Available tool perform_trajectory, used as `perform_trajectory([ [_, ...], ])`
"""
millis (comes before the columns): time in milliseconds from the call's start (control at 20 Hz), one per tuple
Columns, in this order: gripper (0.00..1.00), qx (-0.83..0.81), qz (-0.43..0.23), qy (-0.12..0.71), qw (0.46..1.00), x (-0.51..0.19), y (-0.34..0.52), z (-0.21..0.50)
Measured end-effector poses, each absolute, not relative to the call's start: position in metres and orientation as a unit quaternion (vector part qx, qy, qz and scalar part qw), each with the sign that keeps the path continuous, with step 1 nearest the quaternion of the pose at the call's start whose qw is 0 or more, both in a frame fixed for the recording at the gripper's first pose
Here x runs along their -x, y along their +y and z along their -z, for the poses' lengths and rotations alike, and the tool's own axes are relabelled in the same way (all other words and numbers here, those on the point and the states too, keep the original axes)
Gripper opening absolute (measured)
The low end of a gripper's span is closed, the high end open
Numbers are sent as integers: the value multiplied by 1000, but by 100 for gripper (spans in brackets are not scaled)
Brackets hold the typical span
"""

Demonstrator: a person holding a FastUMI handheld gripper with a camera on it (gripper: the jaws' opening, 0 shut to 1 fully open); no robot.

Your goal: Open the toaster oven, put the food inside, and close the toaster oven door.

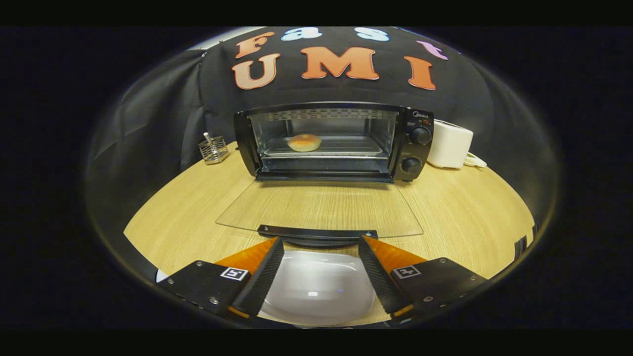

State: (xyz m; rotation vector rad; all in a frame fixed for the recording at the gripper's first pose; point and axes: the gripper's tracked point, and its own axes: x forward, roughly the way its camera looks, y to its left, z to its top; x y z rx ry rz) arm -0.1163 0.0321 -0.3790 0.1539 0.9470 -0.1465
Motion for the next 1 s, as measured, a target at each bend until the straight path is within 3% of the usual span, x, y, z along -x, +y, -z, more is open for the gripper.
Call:
perform_trajectory([
  [400, 91, -88, 97, 466, 875, 111, 32, 388],
  [1000, 94, -114, 100, 367, 918, 69, 25, 326],
])
